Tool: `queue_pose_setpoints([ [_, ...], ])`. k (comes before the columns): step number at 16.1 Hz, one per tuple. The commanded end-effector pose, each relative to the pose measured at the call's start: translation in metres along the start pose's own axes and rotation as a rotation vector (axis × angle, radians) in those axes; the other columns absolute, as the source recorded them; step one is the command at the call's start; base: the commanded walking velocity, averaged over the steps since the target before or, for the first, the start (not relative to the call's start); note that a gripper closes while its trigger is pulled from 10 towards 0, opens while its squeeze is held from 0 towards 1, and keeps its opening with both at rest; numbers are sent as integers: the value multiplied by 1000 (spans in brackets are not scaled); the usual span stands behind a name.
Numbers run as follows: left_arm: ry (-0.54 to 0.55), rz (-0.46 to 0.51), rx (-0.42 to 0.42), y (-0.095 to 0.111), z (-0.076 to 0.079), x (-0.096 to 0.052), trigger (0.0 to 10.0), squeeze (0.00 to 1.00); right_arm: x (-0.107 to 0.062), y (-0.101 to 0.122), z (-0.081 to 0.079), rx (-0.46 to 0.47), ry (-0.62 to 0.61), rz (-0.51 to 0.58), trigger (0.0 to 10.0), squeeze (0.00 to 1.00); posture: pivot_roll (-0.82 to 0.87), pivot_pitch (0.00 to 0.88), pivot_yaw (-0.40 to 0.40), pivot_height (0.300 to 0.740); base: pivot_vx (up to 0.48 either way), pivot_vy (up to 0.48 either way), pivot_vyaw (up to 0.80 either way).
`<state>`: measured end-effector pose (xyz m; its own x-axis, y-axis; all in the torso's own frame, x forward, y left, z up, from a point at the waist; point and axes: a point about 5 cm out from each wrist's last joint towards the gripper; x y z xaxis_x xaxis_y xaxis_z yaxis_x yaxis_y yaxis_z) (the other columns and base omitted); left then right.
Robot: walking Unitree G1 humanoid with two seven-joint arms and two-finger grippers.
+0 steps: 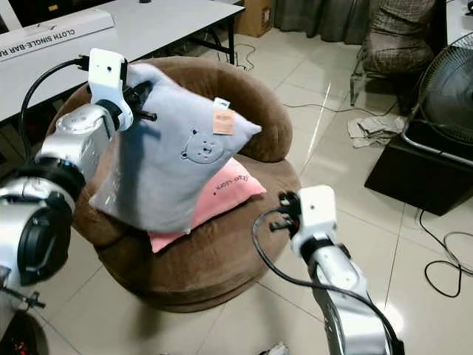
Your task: Move the pillow to the sofa from floor
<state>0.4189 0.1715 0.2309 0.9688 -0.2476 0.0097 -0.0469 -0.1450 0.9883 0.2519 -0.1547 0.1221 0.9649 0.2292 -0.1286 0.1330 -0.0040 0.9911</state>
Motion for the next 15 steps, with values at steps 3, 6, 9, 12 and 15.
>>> queue_pose_setpoints([
  [3, -19, 167, 114, -16, 13, -25, 10000, 0, 18, -1, -3, -28, 6, 6, 10000, 0, -47, 0, 48, 740, 0, -96, 0],
  [6, 0, 200, 71, -29, 34, -54, 10000, 0, 29, 3, -1, -12, -8, 30, 10000, 0, -34, 0, 49, 740, 0, -416, 533],
  [9, -5, 180, 77, -35, 50, -80, 10000, 0, 33, 2, -4, -7, 11, 42, 10000, 0, -26, 0, 53, 740, 0, -480, 800],
  [12, 30, 138, 67, -43, 52, -94, 10000, 0, 36, 0, -6, -3, 13, 48, 10000, 0, -24, 0, 60, 740, 0, -480, 533],
  [15, 50, 148, 67, -34, 52, -94, 10000, 0, 36, -3, -3, 33, -7, 48, 10000, 0, -19, 0, 59, 740, 0, -480, 0],
])
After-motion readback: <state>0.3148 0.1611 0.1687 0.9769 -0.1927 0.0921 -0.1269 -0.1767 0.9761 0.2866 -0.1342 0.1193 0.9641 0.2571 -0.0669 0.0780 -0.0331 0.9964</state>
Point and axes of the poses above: a point about 5 cm out from each wrist's last joint towards the gripper, its own x axis pointing out of the wrist towards the gripper, its own y axis along the axis of the wrist's last joint, z = x × y, and after that the axes turned 3 degrees about x, right-handed
